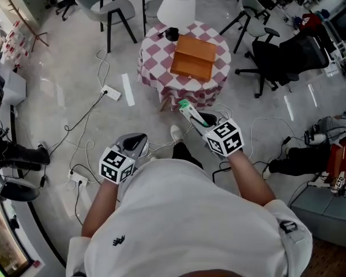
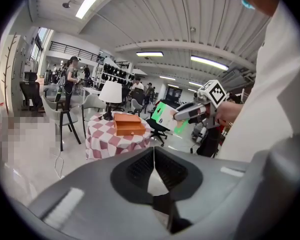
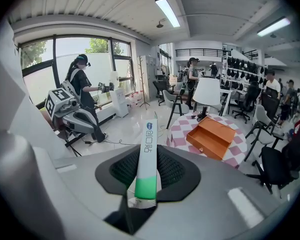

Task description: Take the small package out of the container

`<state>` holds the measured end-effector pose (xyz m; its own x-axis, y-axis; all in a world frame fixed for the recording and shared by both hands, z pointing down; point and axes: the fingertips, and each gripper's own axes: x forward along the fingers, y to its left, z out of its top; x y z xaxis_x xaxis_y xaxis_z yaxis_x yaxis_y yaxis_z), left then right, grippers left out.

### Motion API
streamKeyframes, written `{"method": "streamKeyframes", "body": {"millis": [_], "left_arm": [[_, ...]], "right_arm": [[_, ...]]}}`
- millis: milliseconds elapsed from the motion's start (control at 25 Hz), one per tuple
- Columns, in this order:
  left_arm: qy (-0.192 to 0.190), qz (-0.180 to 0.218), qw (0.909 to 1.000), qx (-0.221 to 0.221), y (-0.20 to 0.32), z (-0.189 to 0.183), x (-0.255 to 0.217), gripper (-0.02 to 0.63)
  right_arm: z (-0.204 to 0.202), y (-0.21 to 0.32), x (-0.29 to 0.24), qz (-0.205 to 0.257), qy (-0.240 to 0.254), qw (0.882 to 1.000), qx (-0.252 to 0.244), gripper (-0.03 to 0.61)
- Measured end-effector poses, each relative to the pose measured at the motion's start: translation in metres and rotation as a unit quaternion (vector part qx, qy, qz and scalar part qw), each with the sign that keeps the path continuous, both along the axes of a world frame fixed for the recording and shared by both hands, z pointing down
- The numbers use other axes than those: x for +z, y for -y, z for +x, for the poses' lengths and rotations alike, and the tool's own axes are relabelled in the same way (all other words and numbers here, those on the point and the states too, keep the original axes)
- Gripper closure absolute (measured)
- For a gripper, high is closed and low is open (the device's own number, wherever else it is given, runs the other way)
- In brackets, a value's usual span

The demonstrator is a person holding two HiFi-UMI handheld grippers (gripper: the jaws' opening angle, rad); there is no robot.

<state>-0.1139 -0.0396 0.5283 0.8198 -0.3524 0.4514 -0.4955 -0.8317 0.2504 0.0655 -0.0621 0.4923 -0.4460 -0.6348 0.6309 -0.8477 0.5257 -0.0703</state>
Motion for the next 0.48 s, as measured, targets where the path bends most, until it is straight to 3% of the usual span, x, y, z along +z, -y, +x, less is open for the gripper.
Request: {"method": "streamKeyframes", "body": {"millis": [480], "left_arm": [[0.004,-0.001,0.9999,0.011,-0.0050,0.0074,0.0011,0.554]], "right_arm": [[0.0051,-0.0035,0.0039,-0.001,0.003,1.000,0.009,0.488]]}}
